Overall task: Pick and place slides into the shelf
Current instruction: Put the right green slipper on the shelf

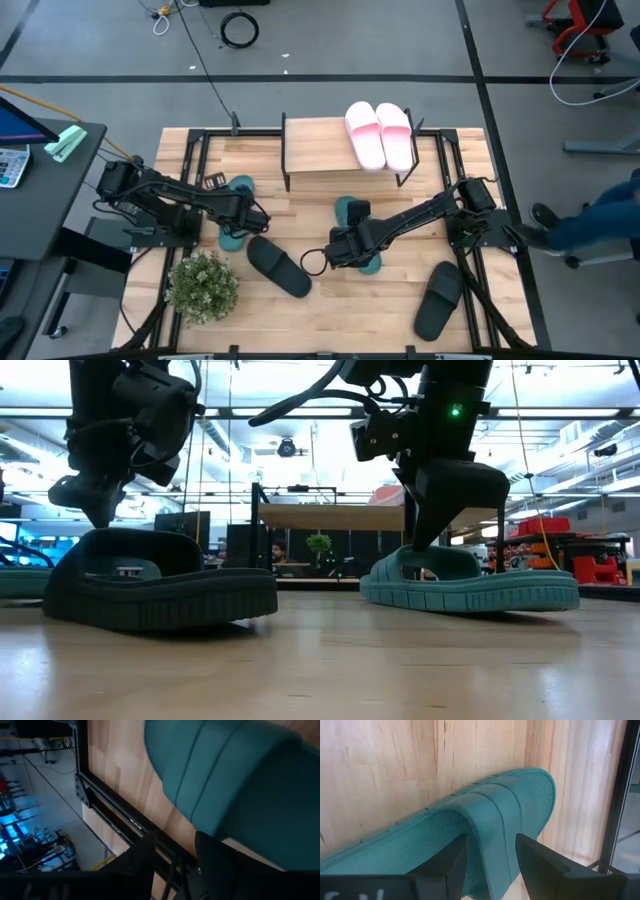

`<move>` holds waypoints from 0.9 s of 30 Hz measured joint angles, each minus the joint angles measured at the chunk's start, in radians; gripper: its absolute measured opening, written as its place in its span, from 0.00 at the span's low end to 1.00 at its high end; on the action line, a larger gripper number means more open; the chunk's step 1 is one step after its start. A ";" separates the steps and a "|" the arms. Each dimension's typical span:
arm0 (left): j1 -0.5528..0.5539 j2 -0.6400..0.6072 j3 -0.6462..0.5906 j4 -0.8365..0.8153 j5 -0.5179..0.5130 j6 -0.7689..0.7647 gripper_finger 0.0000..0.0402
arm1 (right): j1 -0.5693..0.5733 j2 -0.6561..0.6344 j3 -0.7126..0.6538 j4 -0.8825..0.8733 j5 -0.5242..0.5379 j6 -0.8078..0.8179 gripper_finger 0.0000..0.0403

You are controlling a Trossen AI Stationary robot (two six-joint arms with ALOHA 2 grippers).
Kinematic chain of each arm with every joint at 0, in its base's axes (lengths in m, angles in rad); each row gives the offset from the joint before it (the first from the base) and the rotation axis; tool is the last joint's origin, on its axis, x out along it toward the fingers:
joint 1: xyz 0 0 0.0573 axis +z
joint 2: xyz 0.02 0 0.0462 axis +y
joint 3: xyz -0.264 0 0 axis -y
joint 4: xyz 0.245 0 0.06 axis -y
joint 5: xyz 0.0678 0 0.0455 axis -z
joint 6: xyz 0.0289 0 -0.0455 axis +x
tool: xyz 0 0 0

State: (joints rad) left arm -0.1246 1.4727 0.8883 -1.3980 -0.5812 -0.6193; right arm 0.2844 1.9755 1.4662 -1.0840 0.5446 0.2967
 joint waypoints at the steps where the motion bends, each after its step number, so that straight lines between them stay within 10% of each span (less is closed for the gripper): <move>1: 0.000 0.000 0.000 0.000 0.001 -0.004 0.35 | 0.000 0.000 0.000 0.000 0.000 0.000 0.43; 10: -0.008 0.000 0.031 0.000 0.002 -0.025 0.33 | -0.003 0.000 0.000 0.005 -0.001 -0.001 0.37; 17: -0.008 0.000 0.124 -0.026 0.002 -0.024 0.33 | 0.001 0.000 0.000 0.020 -0.048 -0.002 0.03; 27: -0.008 0.000 0.230 -0.048 0.002 -0.022 0.27 | 0.054 -0.009 0.000 0.011 0.056 -0.003 0.01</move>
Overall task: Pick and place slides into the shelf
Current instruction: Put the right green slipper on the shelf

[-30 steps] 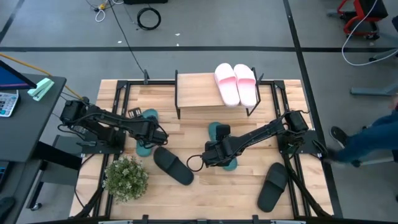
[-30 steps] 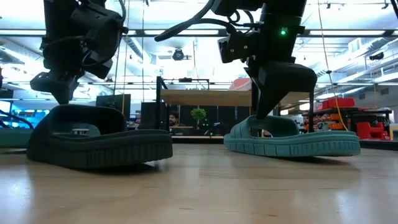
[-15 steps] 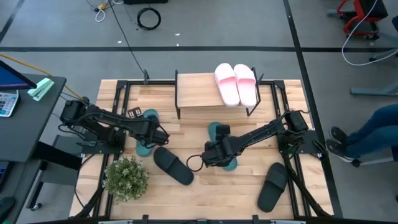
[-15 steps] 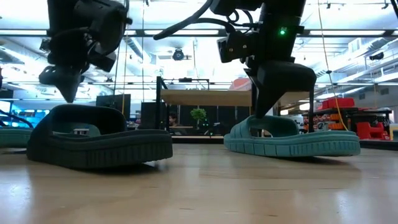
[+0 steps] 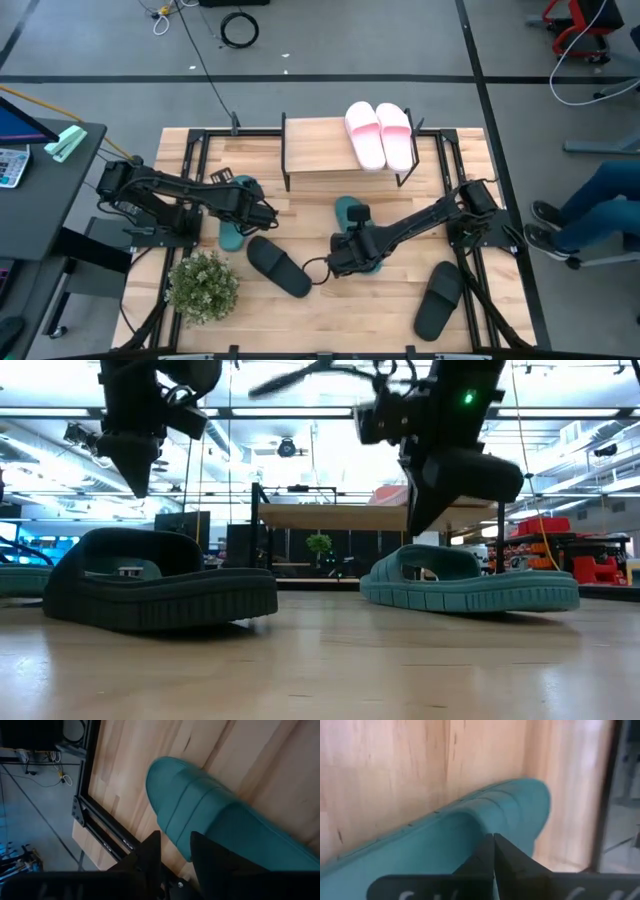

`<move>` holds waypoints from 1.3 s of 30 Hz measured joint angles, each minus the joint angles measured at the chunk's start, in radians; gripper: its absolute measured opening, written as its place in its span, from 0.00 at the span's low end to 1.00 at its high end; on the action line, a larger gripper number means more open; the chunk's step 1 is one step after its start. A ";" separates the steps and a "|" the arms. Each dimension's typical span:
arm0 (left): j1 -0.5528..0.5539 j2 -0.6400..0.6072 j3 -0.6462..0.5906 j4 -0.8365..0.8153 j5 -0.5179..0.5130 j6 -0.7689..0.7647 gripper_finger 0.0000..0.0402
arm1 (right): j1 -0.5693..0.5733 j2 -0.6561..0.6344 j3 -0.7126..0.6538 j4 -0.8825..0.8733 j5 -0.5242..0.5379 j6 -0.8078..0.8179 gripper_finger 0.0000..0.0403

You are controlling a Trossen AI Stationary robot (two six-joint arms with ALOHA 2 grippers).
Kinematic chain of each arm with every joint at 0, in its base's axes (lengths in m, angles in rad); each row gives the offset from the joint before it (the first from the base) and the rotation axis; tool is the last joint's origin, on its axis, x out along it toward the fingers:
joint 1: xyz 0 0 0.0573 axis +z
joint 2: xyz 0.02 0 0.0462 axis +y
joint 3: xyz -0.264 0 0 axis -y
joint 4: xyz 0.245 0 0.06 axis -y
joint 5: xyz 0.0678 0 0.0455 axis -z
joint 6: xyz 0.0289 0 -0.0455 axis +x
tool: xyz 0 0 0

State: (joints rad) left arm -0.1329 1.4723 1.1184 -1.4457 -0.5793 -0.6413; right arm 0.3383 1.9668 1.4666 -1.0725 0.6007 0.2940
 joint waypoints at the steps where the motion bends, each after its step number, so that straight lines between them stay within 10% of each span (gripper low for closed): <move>1: 0.000 0.000 0.002 0.000 0.000 0.005 0.27 | 0.007 -0.009 0.000 0.000 0.013 0.001 0.01; 16: 0.000 0.000 0.003 0.001 0.000 0.025 0.21 | 0.009 -0.042 0.000 0.007 -0.169 0.032 0.22; 27: 0.000 0.000 0.003 0.000 0.000 0.025 0.17 | -0.028 -0.022 -0.011 0.041 -0.077 -0.006 0.47; 39: 0.000 0.000 0.003 0.001 0.000 0.025 0.15 | -0.098 -0.019 -0.195 0.158 0.088 -0.048 0.47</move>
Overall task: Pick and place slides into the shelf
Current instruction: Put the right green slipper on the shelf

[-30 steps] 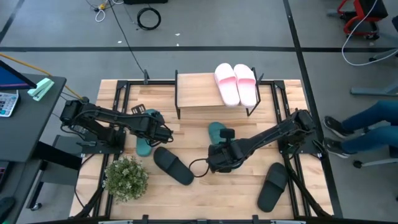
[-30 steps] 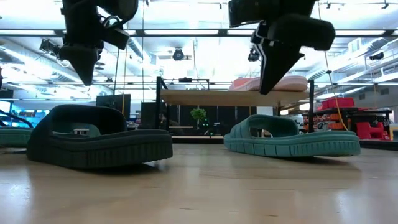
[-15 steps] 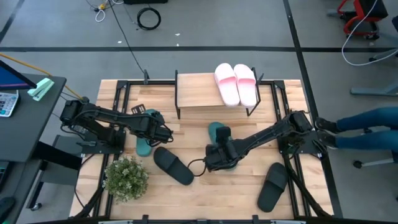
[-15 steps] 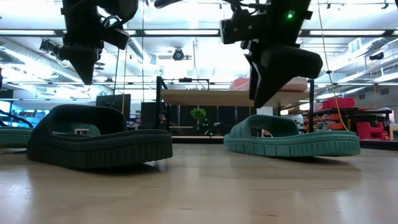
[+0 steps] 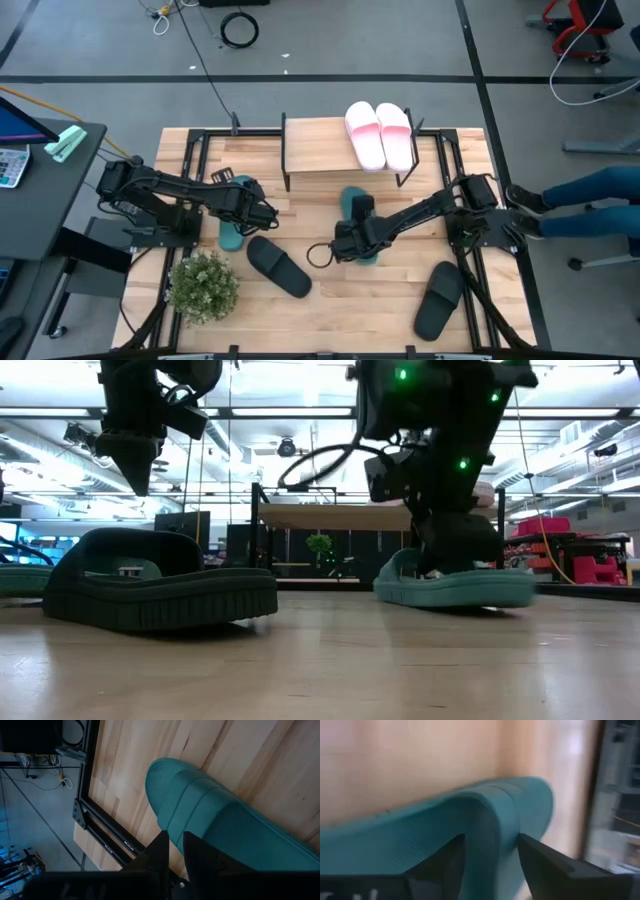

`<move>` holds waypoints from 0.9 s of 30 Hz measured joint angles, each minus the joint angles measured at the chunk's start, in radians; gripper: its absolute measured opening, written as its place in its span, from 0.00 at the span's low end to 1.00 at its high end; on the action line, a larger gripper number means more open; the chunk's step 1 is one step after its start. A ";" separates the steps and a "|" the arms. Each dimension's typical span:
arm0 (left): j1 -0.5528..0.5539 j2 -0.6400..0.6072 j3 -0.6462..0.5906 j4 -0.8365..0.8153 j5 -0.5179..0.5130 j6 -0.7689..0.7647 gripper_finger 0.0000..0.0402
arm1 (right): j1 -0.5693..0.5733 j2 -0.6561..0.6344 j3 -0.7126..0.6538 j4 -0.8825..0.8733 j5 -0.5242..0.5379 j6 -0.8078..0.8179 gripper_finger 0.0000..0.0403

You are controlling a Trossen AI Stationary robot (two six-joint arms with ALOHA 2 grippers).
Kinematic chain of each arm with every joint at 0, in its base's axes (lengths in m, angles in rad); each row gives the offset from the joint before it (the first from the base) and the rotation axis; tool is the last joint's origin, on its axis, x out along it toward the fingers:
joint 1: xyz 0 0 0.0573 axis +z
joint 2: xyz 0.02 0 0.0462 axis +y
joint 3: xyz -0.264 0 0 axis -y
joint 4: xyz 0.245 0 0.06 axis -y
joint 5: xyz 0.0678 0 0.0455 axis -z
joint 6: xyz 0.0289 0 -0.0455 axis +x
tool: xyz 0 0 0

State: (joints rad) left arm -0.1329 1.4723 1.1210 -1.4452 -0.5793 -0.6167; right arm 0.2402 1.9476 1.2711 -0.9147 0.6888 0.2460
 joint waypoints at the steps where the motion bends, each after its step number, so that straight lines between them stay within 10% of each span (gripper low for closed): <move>1: 0.000 0.000 0.000 0.000 0.000 0.000 0.15 | -0.006 -0.002 -0.005 -0.001 0.015 0.001 0.45; 11: 0.000 0.000 0.000 0.000 0.000 0.000 0.13 | -0.023 -0.003 -0.006 0.006 0.015 0.003 0.05; 27: 0.000 0.000 0.000 0.000 0.000 0.001 0.12 | 0.060 -0.158 0.228 0.007 -0.054 -0.071 0.03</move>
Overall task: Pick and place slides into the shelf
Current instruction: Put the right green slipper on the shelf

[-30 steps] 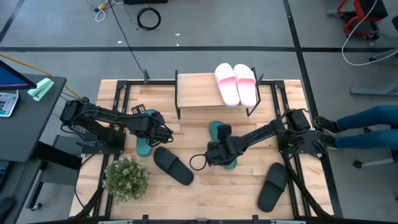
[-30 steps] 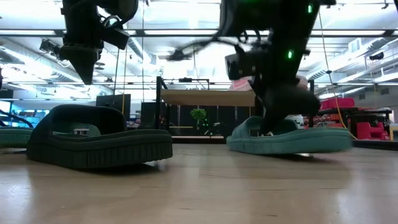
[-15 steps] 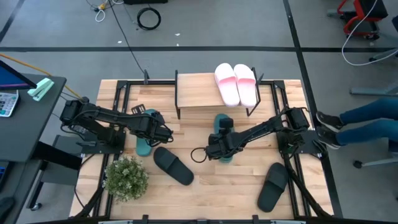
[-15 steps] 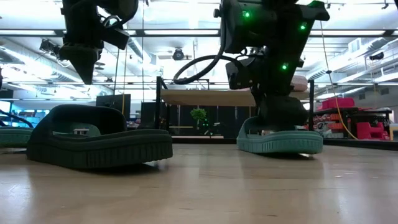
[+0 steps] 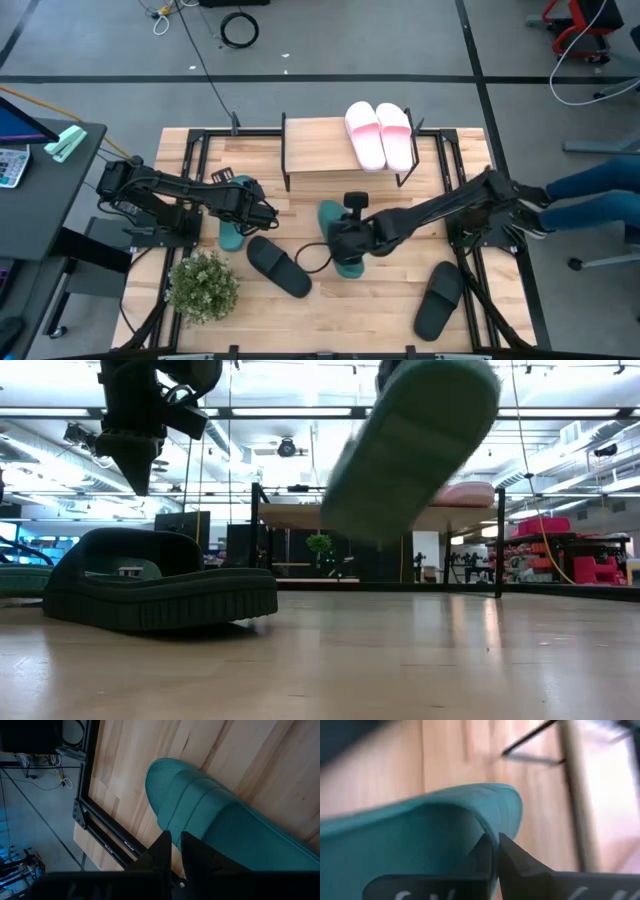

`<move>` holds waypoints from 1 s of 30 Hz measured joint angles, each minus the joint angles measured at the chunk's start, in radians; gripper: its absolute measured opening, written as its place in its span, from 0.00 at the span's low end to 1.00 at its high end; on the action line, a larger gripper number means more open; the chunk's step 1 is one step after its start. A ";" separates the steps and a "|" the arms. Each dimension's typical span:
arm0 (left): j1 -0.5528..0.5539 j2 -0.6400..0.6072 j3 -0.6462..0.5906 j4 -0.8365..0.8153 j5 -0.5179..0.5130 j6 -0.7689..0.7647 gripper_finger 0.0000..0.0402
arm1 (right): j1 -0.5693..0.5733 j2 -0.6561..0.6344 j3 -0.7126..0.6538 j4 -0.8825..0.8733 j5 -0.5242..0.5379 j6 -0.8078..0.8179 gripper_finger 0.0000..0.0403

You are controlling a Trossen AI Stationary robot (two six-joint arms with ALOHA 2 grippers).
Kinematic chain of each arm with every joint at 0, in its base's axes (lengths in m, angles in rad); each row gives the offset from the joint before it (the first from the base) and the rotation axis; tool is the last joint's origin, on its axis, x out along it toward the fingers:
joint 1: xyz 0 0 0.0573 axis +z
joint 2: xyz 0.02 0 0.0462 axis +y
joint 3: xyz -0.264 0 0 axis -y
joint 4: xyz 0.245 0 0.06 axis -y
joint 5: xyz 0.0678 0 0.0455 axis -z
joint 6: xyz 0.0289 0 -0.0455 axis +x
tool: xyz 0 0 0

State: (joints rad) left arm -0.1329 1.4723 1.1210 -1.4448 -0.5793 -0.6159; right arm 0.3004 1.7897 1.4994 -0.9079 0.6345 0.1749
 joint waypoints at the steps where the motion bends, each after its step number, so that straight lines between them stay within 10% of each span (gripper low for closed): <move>1: 0.000 0.000 0.000 0.000 0.000 0.000 0.12 | 0.003 -0.021 0.010 0.006 0.015 -0.014 0.03; 11: 0.000 0.000 0.000 0.000 0.000 0.000 0.09 | -0.070 -0.135 0.012 0.206 0.341 -0.369 0.03; 30: 0.000 0.000 0.000 0.008 0.000 0.001 0.06 | -0.549 -0.045 0.013 0.424 0.145 -0.612 0.03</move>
State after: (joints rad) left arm -0.1329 1.4723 1.1213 -1.4372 -0.5797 -0.6144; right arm -0.2486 1.7443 1.5120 -0.4844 0.7799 -0.4371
